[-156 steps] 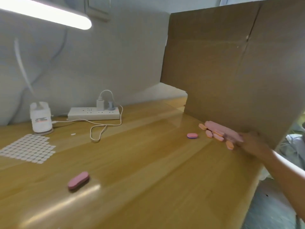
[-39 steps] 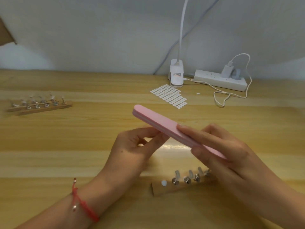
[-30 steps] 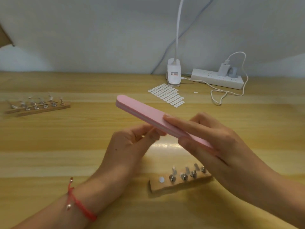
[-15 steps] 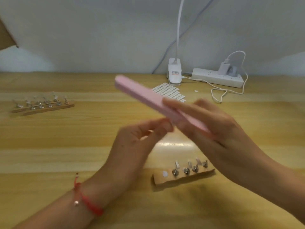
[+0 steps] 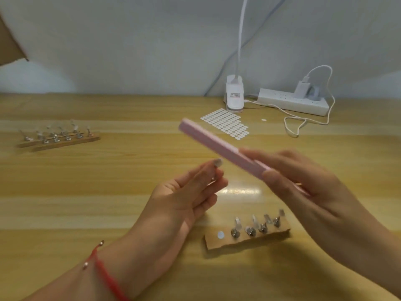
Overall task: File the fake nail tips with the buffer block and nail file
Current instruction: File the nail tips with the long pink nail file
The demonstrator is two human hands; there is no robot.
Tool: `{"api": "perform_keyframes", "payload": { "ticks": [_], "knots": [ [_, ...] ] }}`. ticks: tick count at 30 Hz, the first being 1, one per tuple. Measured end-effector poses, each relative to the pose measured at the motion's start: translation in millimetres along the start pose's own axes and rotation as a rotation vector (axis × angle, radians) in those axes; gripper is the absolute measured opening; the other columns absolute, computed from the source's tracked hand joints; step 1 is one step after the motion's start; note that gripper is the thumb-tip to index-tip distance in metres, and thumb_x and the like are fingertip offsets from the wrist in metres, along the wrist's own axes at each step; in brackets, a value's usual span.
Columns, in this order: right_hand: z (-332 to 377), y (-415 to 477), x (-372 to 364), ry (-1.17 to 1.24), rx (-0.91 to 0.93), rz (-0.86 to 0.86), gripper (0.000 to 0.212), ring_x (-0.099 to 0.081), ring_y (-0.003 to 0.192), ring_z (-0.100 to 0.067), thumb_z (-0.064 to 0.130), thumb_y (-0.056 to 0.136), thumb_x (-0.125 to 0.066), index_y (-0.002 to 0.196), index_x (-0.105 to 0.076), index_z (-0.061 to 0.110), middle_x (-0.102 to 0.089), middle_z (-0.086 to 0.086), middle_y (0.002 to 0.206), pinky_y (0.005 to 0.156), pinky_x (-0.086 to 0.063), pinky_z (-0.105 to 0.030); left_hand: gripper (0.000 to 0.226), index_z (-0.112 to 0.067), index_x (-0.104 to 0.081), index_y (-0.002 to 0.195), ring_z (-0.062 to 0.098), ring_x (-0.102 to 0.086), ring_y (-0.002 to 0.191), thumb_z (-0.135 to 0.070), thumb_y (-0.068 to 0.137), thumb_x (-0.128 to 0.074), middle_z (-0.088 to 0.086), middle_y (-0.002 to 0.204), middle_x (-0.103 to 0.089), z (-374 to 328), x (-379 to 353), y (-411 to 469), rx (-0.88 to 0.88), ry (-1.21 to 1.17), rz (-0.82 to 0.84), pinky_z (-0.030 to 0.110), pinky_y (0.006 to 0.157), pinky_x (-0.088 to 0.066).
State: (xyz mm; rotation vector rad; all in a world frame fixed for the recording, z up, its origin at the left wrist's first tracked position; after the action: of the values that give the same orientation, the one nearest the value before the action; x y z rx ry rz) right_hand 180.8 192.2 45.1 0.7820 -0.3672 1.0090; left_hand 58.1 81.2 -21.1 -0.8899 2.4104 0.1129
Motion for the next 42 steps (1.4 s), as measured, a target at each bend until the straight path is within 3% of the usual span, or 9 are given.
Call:
{"api": "perform_keyframes", "payload": {
  "ticks": [2, 8, 12, 17, 26, 33, 36, 39, 42],
  "knots": [
    [-1, -2, -8, -0.032, 0.012, 0.044, 0.041, -0.06, 0.094, -0.006, 0.054, 0.094, -0.042, 0.135, -0.049, 0.056, -0.061, 0.017, 0.103, 0.073, -0.042, -0.012, 0.025, -0.025, -0.08, 0.079, 0.01, -0.072, 0.087, -0.036, 0.058, -0.074, -0.005, 0.086, -0.075, 1, -3, -2, 0.0, 0.038, 0.026, 0.015, 0.064, -0.054],
    [-1, 2, 3, -0.139, 0.057, 0.056, 0.039, -0.061, 0.084, -0.013, 0.052, 0.095, -0.045, 0.133, -0.053, 0.053, -0.062, 0.012, 0.1, 0.063, -0.043, -0.024, 0.026, -0.025, -0.08, 0.075, 0.006, -0.069, 0.076, -0.039, 0.054, -0.074, -0.002, 0.075, -0.074, -19, 6, 0, -0.17, 0.201, -0.054, 0.016, 0.063, -0.052],
    [5, 4, -6, -0.088, 0.094, 0.07, 0.038, -0.06, 0.082, -0.011, 0.046, 0.096, -0.047, 0.132, -0.059, 0.044, -0.06, 0.012, 0.096, 0.063, -0.04, -0.015, 0.016, -0.027, -0.079, 0.077, 0.006, -0.067, 0.07, -0.033, 0.063, -0.084, -0.002, 0.077, -0.075, -12, -5, -1, -0.171, 0.399, -0.012, 0.018, 0.063, -0.053],
    [4, 7, 1, -0.033, 0.091, 0.037, 0.037, -0.059, 0.077, -0.011, 0.042, 0.095, -0.049, 0.13, -0.061, 0.044, -0.06, 0.008, 0.093, 0.061, -0.037, -0.011, 0.024, -0.025, -0.08, 0.078, 0.008, -0.069, 0.072, -0.038, 0.059, -0.072, 0.001, 0.074, -0.074, -28, -4, 0, -0.257, 0.284, -0.023, 0.018, 0.065, -0.053],
    [5, 8, -3, -0.047, 0.118, 0.035, 0.037, -0.057, 0.08, -0.009, 0.04, 0.096, -0.049, 0.132, -0.059, 0.04, -0.058, 0.01, 0.09, 0.065, -0.036, -0.011, 0.016, -0.019, -0.078, 0.08, 0.004, -0.065, 0.066, -0.024, 0.066, -0.07, -0.003, 0.072, -0.074, -32, -14, -5, -0.328, 0.471, 0.018, 0.012, 0.066, -0.049],
    [6, 6, -8, -0.08, 0.14, 0.029, 0.038, -0.059, 0.086, -0.011, 0.038, 0.097, -0.048, 0.133, -0.057, 0.039, -0.059, 0.008, 0.095, 0.068, -0.039, -0.015, 0.02, -0.017, -0.079, 0.082, 0.008, -0.068, 0.069, -0.028, 0.068, -0.071, 0.003, 0.075, -0.075, -26, -14, -4, -0.299, 0.462, 0.018, 0.012, 0.067, -0.05],
    [4, 5, -7, -0.064, 0.115, -0.004, 0.038, -0.057, 0.084, -0.01, 0.04, 0.096, -0.048, 0.133, -0.057, 0.042, -0.058, 0.008, 0.094, 0.067, -0.037, -0.013, 0.021, -0.021, -0.08, 0.079, 0.01, -0.069, 0.074, -0.032, 0.061, -0.079, 0.002, 0.077, -0.074, -26, -6, -1, -0.263, 0.299, -0.013, 0.018, 0.072, -0.054],
    [8, 7, -13, -0.08, 0.161, 0.008, 0.038, -0.057, 0.084, -0.012, 0.036, 0.097, -0.049, 0.134, -0.058, 0.037, -0.057, 0.004, 0.095, 0.068, -0.038, -0.013, 0.016, -0.02, -0.08, 0.082, 0.011, -0.07, 0.082, -0.027, 0.068, -0.084, 0.002, 0.084, -0.075, -19, -13, 1, -0.186, 0.243, 0.08, 0.02, 0.075, -0.054],
    [6, 5, -10, -0.098, 0.138, -0.019, 0.038, -0.058, 0.084, -0.014, 0.039, 0.096, -0.048, 0.133, -0.058, 0.04, -0.059, 0.004, 0.095, 0.067, -0.038, -0.016, 0.016, -0.02, -0.08, 0.077, 0.009, -0.07, 0.075, -0.024, 0.063, -0.084, -0.001, 0.077, -0.074, -21, -7, 2, -0.189, 0.174, 0.02, 0.018, 0.069, -0.054]
  ]
}}
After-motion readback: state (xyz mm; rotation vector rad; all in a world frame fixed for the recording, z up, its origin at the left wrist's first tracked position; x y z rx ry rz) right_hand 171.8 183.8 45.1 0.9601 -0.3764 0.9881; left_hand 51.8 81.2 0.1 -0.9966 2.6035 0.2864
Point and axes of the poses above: each hand's wrist, its own y-axis towards the middle knuckle, its own x-axis out of the back of the hand, z = x × y, the point moved 7 cm from there along y, towards the middle knuckle
